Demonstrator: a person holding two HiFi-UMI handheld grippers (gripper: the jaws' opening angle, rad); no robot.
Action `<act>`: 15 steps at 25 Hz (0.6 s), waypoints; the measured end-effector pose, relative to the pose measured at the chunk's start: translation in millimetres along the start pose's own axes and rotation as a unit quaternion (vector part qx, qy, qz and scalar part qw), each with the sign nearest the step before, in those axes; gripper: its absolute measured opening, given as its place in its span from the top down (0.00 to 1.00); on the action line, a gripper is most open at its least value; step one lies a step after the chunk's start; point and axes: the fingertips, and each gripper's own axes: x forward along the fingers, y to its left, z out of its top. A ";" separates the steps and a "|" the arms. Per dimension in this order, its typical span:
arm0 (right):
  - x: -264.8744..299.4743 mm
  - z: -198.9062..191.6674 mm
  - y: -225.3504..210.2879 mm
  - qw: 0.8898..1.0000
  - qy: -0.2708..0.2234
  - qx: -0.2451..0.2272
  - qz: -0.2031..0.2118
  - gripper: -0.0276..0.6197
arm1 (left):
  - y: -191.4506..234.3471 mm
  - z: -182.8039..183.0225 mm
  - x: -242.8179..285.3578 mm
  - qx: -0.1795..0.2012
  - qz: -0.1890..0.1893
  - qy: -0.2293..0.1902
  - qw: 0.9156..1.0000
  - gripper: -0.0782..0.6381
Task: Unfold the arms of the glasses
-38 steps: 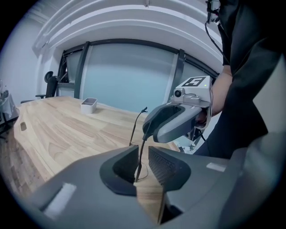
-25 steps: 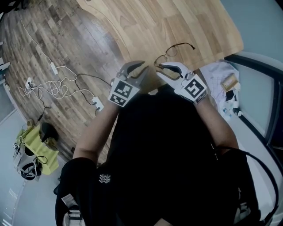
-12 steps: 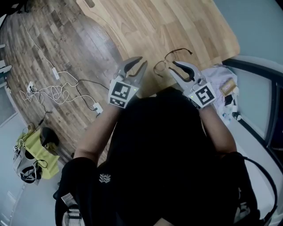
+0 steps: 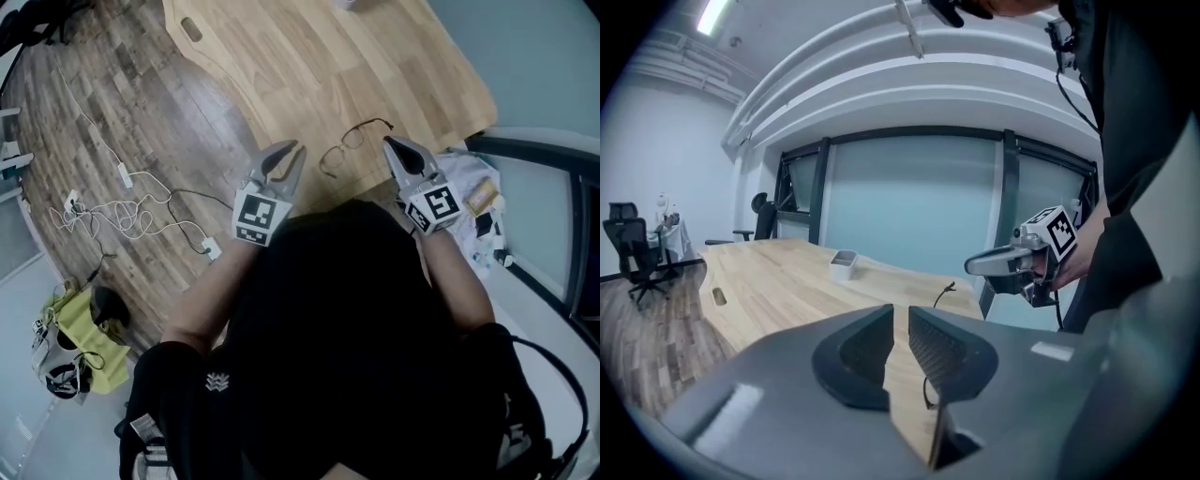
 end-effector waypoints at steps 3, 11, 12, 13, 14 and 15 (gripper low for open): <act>1.8 1.4 -3.1 1.000 -0.007 0.017 -0.009 0.96 | -3.2 -0.5 -1.7 -0.015 -0.002 0.006 1.000 0.81; 5.3 11.3 -3.4 1.000 -0.020 0.013 -0.014 0.96 | 4.7 11.6 -11.7 0.003 0.008 -0.004 1.000 0.81; 5.5 11.9 -2.5 1.000 -0.020 0.011 -0.015 0.96 | 5.2 12.0 -13.7 0.005 0.008 -0.005 1.000 0.81; 5.9 12.4 -1.8 1.000 -0.020 0.009 -0.016 0.96 | 5.9 12.2 -15.5 0.007 0.008 -0.005 1.000 0.81; 6.5 12.8 -1.3 1.000 -0.019 0.007 -0.018 0.96 | 6.9 12.1 -16.8 0.009 0.007 -0.005 1.000 0.81; 7.5 13.3 -0.9 1.000 -0.018 0.007 -0.020 0.96 | 8.4 12.0 -17.9 0.010 0.007 -0.006 1.000 0.81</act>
